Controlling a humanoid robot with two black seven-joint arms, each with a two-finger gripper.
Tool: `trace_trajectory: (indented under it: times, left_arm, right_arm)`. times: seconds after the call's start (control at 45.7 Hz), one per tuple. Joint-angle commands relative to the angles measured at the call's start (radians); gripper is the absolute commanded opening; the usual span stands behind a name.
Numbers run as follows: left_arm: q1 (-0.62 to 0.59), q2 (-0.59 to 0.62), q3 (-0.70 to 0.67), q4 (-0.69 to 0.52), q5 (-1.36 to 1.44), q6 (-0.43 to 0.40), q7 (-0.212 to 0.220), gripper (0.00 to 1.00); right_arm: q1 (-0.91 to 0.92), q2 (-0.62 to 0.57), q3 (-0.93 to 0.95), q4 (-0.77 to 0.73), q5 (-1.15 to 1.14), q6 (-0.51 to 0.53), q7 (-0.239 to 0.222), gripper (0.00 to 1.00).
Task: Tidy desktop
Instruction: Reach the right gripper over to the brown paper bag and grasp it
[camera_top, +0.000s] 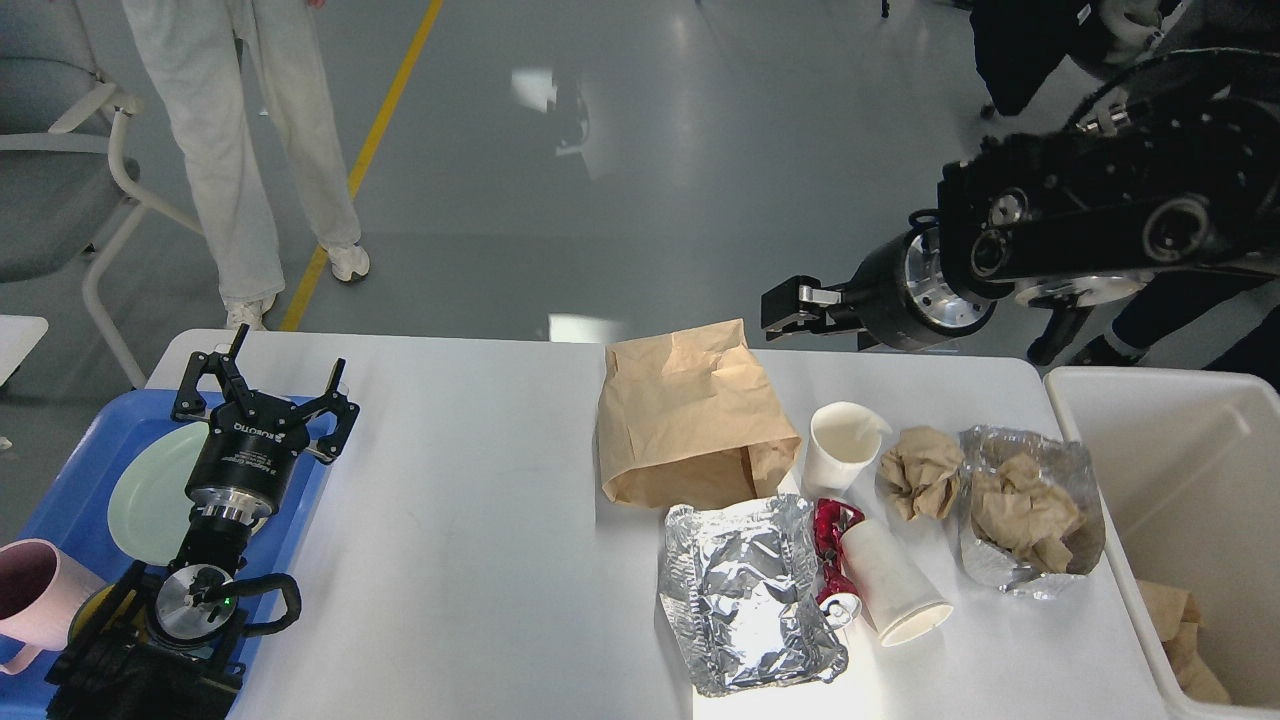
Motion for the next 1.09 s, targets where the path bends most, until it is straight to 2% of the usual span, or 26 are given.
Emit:
trace_trajectory:
  times: [0.0,0.131,0.263,0.394,0.569,0.788,1.073]
  left_arm:
    - [0.000,0.000,0.000,0.000,0.000,0.000,0.000,0.97]
    - [0.000,0.000,0.000,0.000,0.000,-0.001,0.000,0.97]
    - [0.000,0.000,0.000,0.000,0.000,-0.001,0.000,0.97]
    - [0.000,0.000,0.000,0.000,0.000,-0.001,0.000,0.97]
    - [0.000,0.000,0.000,0.000,0.000,-0.001,0.000,0.97]
    - [0.000,0.000,0.000,0.000,0.000,-0.001,0.000,0.97]
    - [0.000,0.000,0.000,0.000,0.000,-0.001,0.000,0.97]
  right_arm:
    - [-0.174,0.035,0.102,-0.133,0.287,0.000,-0.001,0.90]
    - [-0.344,0.073,0.172,-0.237,0.508,0.002,-0.002,0.92]
    - [-0.508,0.096,0.233,-0.300,0.609,-0.030,0.001,0.92]
    - [-0.683,0.102,0.342,-0.412,0.600,-0.116,0.005,0.94]
    - [-0.780,0.137,0.473,-0.535,0.548,-0.198,0.008,0.94]
    - [-0.917,0.283,0.514,-0.817,0.452,-0.199,-0.001,0.93]
    - [-0.995,0.346,0.517,-0.911,0.390,-0.205,-0.001,0.92]
